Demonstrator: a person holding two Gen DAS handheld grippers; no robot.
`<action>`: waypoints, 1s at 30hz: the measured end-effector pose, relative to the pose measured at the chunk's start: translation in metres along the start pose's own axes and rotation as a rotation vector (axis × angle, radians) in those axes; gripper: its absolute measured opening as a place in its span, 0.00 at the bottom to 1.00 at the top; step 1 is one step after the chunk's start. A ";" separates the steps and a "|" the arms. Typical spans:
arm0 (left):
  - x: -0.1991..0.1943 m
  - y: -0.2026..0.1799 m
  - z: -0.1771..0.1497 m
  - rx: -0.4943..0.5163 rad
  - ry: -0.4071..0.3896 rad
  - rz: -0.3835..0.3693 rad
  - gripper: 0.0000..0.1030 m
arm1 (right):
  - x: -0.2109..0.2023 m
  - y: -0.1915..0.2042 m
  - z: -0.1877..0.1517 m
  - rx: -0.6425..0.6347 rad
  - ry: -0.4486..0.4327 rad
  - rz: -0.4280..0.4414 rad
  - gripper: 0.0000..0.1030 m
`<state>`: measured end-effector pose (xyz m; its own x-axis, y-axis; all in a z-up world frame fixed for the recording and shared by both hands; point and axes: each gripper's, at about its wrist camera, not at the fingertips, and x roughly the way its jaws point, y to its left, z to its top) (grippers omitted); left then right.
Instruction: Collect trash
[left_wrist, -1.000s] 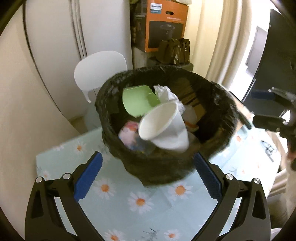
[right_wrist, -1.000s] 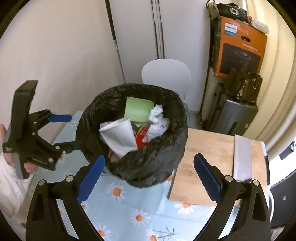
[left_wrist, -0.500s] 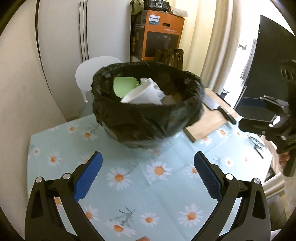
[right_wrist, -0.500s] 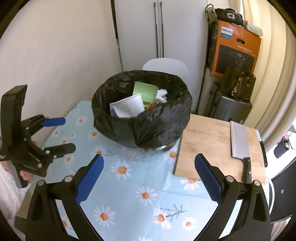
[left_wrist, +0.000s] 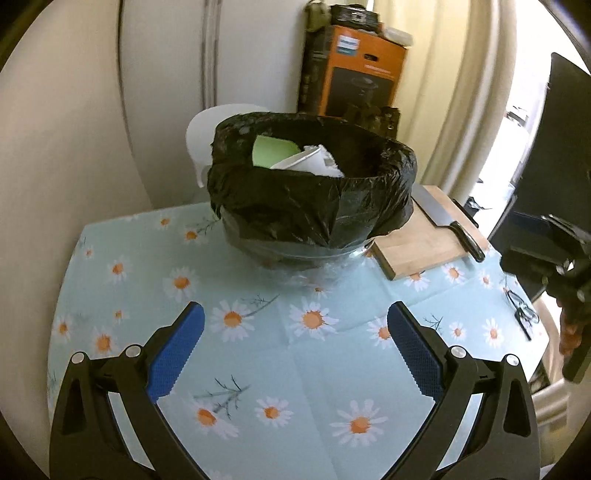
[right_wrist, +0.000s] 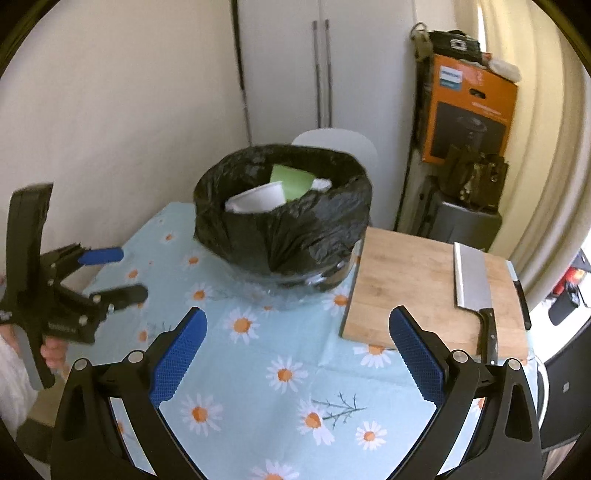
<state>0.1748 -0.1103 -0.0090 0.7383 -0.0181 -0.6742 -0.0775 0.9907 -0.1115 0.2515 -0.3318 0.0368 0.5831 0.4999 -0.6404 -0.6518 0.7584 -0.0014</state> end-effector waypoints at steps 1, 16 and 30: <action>0.000 -0.003 -0.001 -0.002 0.000 -0.004 0.94 | 0.000 -0.001 -0.002 -0.004 0.004 0.005 0.92; -0.013 -0.036 -0.014 0.010 -0.024 0.138 0.94 | -0.005 -0.017 -0.022 -0.030 0.010 0.049 0.92; -0.011 -0.051 -0.030 -0.027 -0.021 0.201 0.94 | -0.014 -0.029 -0.034 -0.055 -0.009 0.068 0.92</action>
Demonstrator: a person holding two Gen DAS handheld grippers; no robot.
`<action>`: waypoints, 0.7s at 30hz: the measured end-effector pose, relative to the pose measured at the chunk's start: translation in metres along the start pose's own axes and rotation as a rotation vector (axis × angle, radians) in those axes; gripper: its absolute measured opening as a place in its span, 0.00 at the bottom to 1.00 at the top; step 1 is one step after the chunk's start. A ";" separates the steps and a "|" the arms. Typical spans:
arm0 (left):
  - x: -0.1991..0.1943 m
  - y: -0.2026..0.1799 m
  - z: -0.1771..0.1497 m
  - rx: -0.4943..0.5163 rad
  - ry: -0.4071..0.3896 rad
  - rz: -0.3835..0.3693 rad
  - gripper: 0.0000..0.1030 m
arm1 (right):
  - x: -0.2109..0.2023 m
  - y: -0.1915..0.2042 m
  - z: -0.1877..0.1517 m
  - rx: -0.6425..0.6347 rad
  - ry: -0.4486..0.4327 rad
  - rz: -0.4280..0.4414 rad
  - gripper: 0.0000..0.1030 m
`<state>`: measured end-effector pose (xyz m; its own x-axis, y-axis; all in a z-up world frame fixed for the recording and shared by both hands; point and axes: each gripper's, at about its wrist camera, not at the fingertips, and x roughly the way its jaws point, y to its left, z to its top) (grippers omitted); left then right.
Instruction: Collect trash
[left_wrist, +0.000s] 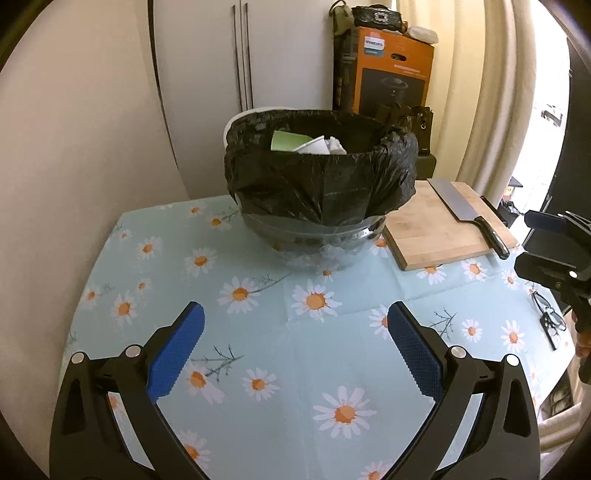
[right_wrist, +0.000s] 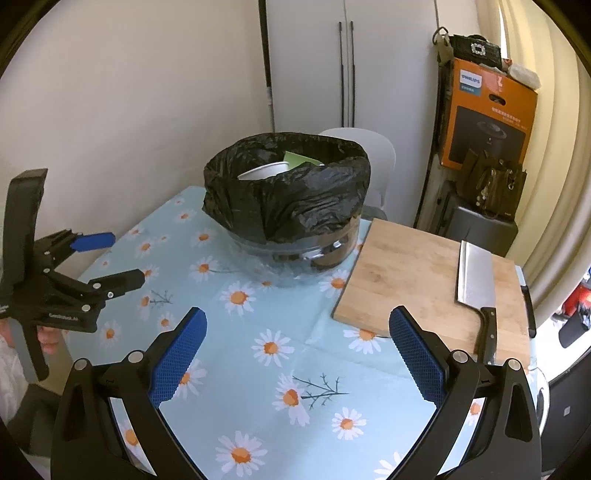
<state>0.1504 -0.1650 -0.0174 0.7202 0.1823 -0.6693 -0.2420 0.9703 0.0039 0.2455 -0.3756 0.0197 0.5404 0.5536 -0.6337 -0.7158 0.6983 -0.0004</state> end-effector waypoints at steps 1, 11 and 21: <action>0.000 -0.002 -0.001 0.006 -0.002 0.015 0.94 | 0.000 0.000 0.000 -0.003 -0.001 -0.002 0.92; -0.010 -0.006 -0.003 0.029 -0.022 0.072 0.94 | 0.000 0.001 -0.002 -0.010 -0.008 0.025 0.92; -0.011 -0.005 -0.004 0.024 -0.023 0.104 0.94 | 0.001 0.002 -0.001 -0.024 -0.013 0.038 0.92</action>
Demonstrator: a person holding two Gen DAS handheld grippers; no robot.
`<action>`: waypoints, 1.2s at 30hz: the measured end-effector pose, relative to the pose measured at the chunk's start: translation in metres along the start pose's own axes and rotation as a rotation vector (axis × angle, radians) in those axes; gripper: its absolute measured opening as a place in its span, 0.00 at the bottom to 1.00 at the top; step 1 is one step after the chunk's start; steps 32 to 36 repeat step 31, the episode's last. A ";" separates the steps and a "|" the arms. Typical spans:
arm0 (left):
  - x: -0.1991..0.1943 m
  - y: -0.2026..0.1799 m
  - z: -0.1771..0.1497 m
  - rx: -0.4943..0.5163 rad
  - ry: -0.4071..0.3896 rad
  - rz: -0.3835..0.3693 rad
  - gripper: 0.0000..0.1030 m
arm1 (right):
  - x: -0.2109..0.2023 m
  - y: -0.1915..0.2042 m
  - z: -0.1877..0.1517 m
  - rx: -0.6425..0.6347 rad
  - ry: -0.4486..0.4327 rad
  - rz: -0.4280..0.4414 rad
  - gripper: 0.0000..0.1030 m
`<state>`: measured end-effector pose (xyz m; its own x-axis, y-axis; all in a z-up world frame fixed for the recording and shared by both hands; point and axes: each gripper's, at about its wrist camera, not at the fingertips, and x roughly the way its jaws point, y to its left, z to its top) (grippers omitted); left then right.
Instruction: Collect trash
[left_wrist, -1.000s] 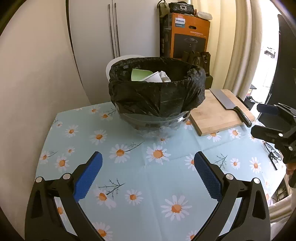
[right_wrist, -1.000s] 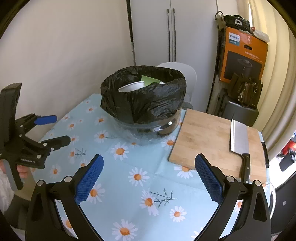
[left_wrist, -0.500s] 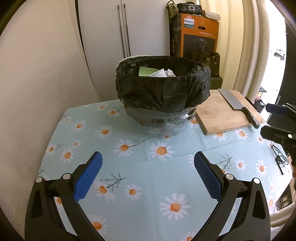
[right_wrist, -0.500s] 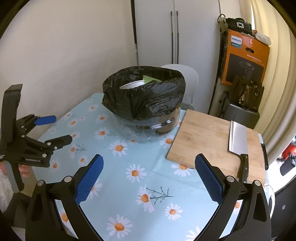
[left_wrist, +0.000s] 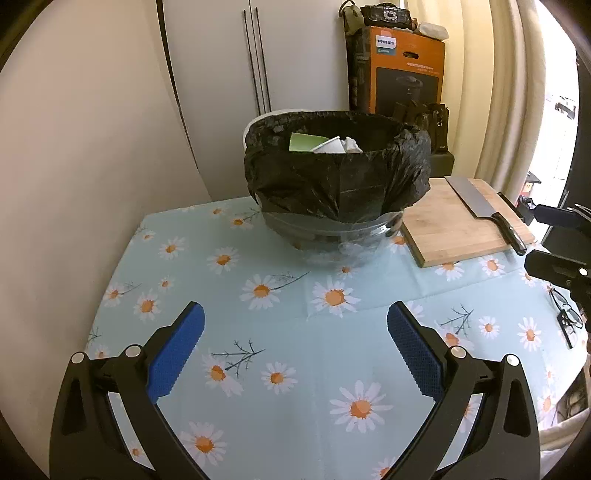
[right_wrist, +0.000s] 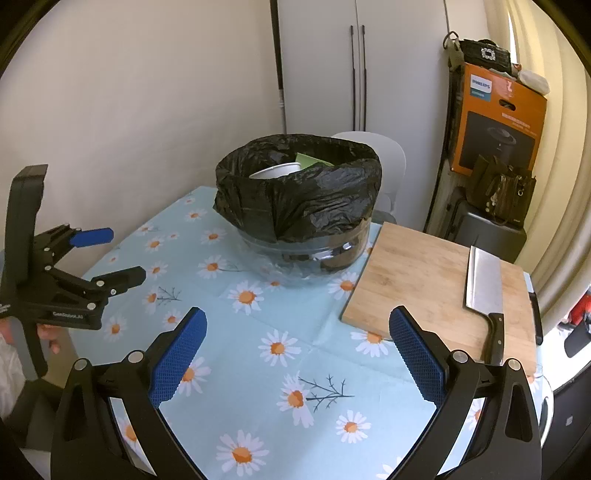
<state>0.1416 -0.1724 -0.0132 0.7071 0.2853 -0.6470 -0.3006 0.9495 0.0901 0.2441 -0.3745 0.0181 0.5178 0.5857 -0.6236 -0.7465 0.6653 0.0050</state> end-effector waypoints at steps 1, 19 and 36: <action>0.000 -0.001 0.000 0.005 -0.004 0.004 0.94 | 0.000 0.000 0.000 -0.001 -0.001 -0.002 0.92; 0.007 -0.008 0.006 0.020 -0.003 -0.028 0.94 | 0.008 -0.003 0.005 -0.015 -0.004 0.011 0.92; 0.006 -0.004 0.008 0.002 -0.005 -0.028 0.94 | 0.011 -0.003 0.005 -0.011 -0.008 0.019 0.92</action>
